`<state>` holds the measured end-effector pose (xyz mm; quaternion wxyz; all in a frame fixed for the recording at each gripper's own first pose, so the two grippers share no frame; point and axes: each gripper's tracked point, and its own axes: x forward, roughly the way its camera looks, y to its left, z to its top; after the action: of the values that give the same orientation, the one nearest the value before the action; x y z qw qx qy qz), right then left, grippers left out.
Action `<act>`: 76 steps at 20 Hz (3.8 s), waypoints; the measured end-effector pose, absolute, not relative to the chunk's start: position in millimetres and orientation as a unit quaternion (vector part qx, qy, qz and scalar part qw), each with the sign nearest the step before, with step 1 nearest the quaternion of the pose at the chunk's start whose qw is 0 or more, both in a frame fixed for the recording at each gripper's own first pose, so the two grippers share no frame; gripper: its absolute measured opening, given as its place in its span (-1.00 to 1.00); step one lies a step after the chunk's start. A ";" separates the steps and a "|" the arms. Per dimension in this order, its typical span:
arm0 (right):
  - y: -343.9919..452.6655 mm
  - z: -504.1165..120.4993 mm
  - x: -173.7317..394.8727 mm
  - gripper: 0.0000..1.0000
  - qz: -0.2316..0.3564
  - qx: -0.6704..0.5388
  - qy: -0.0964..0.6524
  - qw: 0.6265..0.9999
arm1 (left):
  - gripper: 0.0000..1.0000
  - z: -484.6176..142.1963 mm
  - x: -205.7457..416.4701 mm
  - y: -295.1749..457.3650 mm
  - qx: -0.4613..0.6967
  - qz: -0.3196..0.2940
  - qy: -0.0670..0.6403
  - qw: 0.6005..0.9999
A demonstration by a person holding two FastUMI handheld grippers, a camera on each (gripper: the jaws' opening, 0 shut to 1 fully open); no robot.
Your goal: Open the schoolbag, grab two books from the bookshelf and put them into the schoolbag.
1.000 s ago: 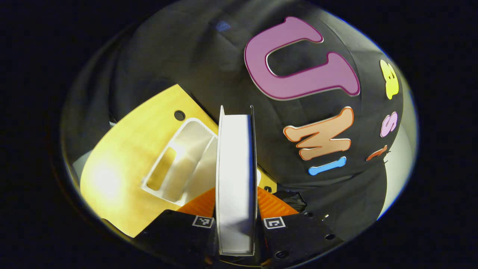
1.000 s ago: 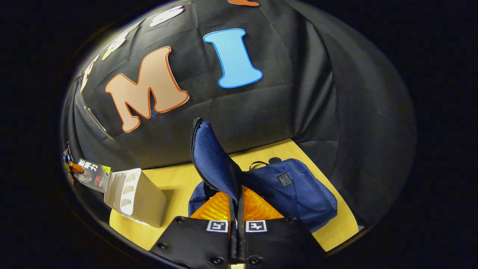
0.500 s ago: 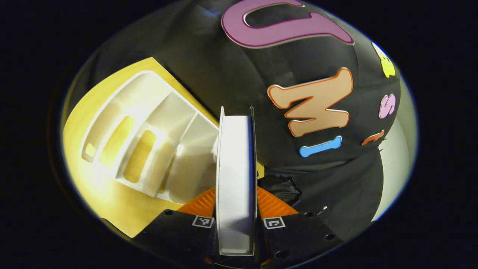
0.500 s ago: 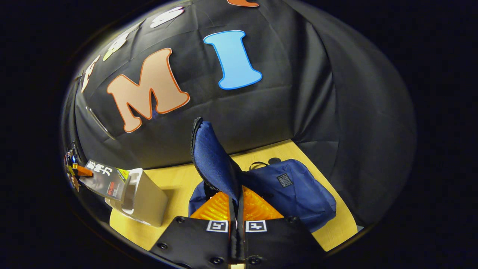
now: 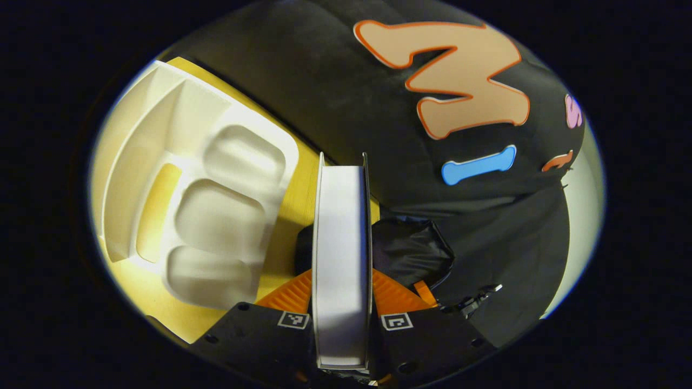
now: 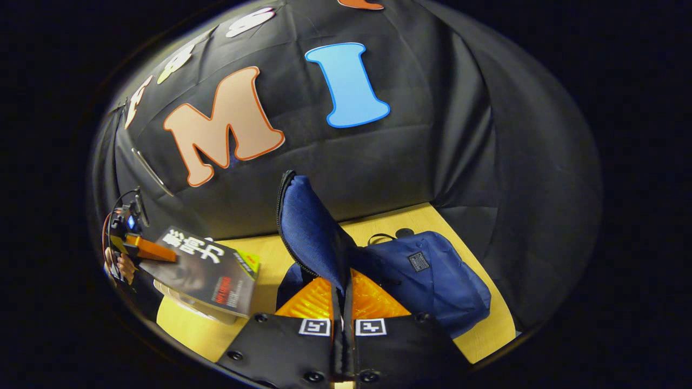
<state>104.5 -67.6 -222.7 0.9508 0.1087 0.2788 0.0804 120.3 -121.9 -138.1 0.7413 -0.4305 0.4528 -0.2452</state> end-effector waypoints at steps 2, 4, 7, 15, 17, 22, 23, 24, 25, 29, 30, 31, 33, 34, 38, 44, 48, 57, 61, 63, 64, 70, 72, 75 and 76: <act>-70.6 -221.7 104.5 -1.00 0.083 0.112 0.278 0.950 | -0.32 -148.9 122.0 -154.8 -0.428 -0.254 0.461 0.735; -72.0 -221.5 106.7 -0.94 0.086 0.115 0.276 0.950 | -0.29 -161.3 121.3 -182.3 -0.418 -0.256 0.472 0.732; -74.2 -220.5 107.6 -0.93 0.091 0.115 0.272 0.951 | -0.32 -172.6 125.0 -224.1 -0.421 -0.263 0.482 0.722; -61.0 -219.2 102.4 -0.93 0.127 0.090 0.268 0.951 | -0.30 -197.4 131.8 -314.5 -0.469 -0.262 0.501 0.679; -56.1 -218.4 102.2 -0.94 0.135 0.087 0.267 0.950 | -0.32 -198.9 129.3 -334.7 -0.475 -0.266 0.505 0.670; -45.1 -221.2 96.8 -0.94 0.151 0.087 0.268 0.947 | -0.30 -207.7 139.2 -359.2 -0.496 -0.260 0.497 0.663; -43.1 -220.5 97.4 -0.94 0.153 0.089 0.268 0.947 | -0.30 -210.2 140.3 -362.7 -0.506 -0.255 0.495 0.658; -42.0 -220.0 97.7 -1.00 0.154 0.089 0.267 0.947 | -0.30 -212.2 139.3 -365.4 -0.512 -0.251 0.498 0.654; -42.4 -220.7 99.2 -1.00 0.153 0.088 0.266 0.948 | -0.31 -213.7 138.7 -367.8 -0.517 -0.251 0.501 0.647; -44.7 -221.3 98.9 -0.94 0.154 0.089 0.268 0.947 | -0.26 -214.3 142.7 -369.0 -0.505 -0.253 0.498 0.659; -45.0 -220.9 99.1 -0.94 0.154 0.090 0.269 0.946 | -0.30 -214.2 142.4 -369.2 -0.497 -0.253 0.499 0.664; -45.1 -220.7 99.1 -0.94 0.153 0.091 0.269 0.947 | -0.29 -218.5 142.1 -367.5 -0.484 -0.244 0.507 0.670; -47.3 -224.7 99.5 -0.94 0.148 0.089 0.274 0.946 | -0.24 -241.1 132.1 -353.0 -0.404 -0.222 0.545 0.700; -46.3 -224.8 99.0 -0.94 0.148 0.089 0.275 0.946 | 0.46 -252.3 127.4 -346.2 -0.374 -0.215 0.552 0.713; -45.9 -230.0 98.9 -0.94 0.146 0.087 0.278 0.945 | 0.70 -261.2 125.7 -322.0 -0.278 -0.199 0.553 0.760; -40.8 -234.9 96.6 -1.00 0.145 0.081 0.282 0.945 | 0.82 -235.1 139.2 -271.1 -0.170 -0.190 0.501 0.827; -36.2 -243.0 93.5 -0.93 0.145 0.084 0.293 0.941 | 0.82 -185.4 137.7 -239.5 -0.158 -0.195 0.441 0.862; -2.6 -278.2 75.4 -1.00 0.156 0.039 0.321 0.933 | 0.81 -30.7 105.8 -141.5 -0.007 -0.204 0.223 0.953; 7.5 -293.7 64.0 -0.92 0.147 0.005 0.330 0.933 | 0.82 40.0 91.8 -88.1 -0.020 -0.125 0.101 0.987; 10.5 -300.4 57.7 -0.92 0.140 -0.008 0.332 0.933 | 0.80 52.5 75.4 -63.1 -0.017 -0.092 0.065 0.993; 11.9 -301.3 54.3 -0.89 0.137 -0.010 0.332 0.933 | 0.92 53.1 69.0 -53.6 -0.009 -0.085 0.061 0.994; 18.3 -291.7 28.2 -0.63 0.126 -0.003 0.334 0.934 | 0.92 51.5 69.9 -24.8 0.012 -0.079 0.068 0.994; 35.6 -292.8 18.2 0.02 0.147 0.021 0.342 0.928 | 0.93 52.8 72.0 -21.2 0.006 -0.079 0.067 0.995; 41.9 -281.4 2.2 0.99 0.145 0.016 0.331 0.932 | 0.94 52.3 69.0 -10.1 0.000 -0.085 0.068 0.994; 45.7 -275.6 -0.7 1.00 0.145 0.013 0.327 0.934 | 0.94 53.9 68.1 -7.7 -0.001 -0.088 0.067 0.994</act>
<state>-0.7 45.7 -275.6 0.9336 0.0132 0.3272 0.1454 68.1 -7.7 53.9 0.9939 -0.0006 0.0673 -0.0875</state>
